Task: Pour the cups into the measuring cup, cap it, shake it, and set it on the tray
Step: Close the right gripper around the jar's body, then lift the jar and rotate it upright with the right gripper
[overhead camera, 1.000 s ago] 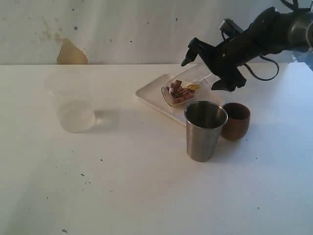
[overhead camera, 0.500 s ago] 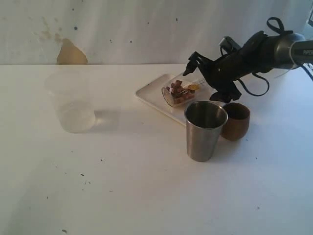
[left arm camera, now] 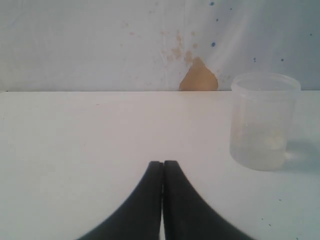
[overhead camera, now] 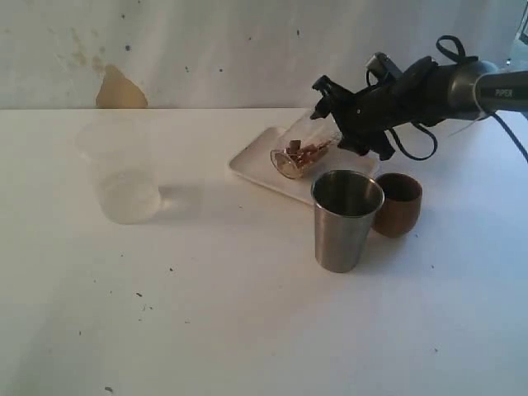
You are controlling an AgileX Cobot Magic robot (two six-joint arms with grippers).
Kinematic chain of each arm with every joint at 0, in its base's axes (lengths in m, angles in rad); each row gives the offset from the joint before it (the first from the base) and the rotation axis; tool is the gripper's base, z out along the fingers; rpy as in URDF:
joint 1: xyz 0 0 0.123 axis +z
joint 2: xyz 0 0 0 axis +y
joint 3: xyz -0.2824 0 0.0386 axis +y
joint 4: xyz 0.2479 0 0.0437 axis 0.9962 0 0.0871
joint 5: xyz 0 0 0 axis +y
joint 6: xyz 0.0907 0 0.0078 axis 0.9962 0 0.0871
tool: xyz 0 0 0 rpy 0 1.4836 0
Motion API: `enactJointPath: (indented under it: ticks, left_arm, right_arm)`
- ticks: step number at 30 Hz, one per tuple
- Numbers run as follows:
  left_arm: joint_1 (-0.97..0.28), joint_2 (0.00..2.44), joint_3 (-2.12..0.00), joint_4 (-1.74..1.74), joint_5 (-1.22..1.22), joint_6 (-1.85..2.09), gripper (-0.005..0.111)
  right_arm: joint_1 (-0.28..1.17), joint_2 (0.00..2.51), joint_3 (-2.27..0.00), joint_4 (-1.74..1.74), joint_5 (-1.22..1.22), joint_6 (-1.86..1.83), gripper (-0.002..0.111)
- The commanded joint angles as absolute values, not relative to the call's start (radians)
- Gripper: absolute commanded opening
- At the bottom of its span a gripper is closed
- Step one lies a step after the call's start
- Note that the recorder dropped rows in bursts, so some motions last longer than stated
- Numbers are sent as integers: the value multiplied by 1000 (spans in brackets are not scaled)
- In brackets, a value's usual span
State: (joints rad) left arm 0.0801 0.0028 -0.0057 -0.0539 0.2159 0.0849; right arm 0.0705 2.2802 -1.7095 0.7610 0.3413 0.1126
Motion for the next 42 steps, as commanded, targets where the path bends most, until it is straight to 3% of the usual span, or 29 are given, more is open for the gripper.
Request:
enactJointPath:
  ticks: [1, 7, 9, 11, 13, 14, 25, 42]
  left_arm:
    - [84, 0, 0, -51, 203, 83, 1]
    - [84, 0, 0, -51, 203, 83, 1]
    - [84, 0, 0, -51, 203, 83, 1]
    - [84, 0, 0, -51, 203, 83, 1]
    - [84, 0, 0, -51, 203, 83, 1]
    - [84, 0, 0, -51, 203, 83, 1]
    - [84, 0, 0, -51, 203, 83, 1]
    - [84, 0, 0, -51, 203, 83, 1]
  right_arm:
    - [69, 2290, -1708, 725, 366, 96, 0]
    - [69, 2246, -1737, 723, 379, 0, 0]
    - [69, 2240, -1751, 725, 386, 0, 6]
    - [69, 2240, -1779, 725, 428, 0, 41]
    - [72, 2243, -1803, 729, 446, 0, 89]
    - [78, 2244, -1810, 729, 446, 0, 106]
    - [119, 2334, -1837, 725, 442, 75, 104]
    - [119, 2435, -1843, 773, 241, 118, 104]
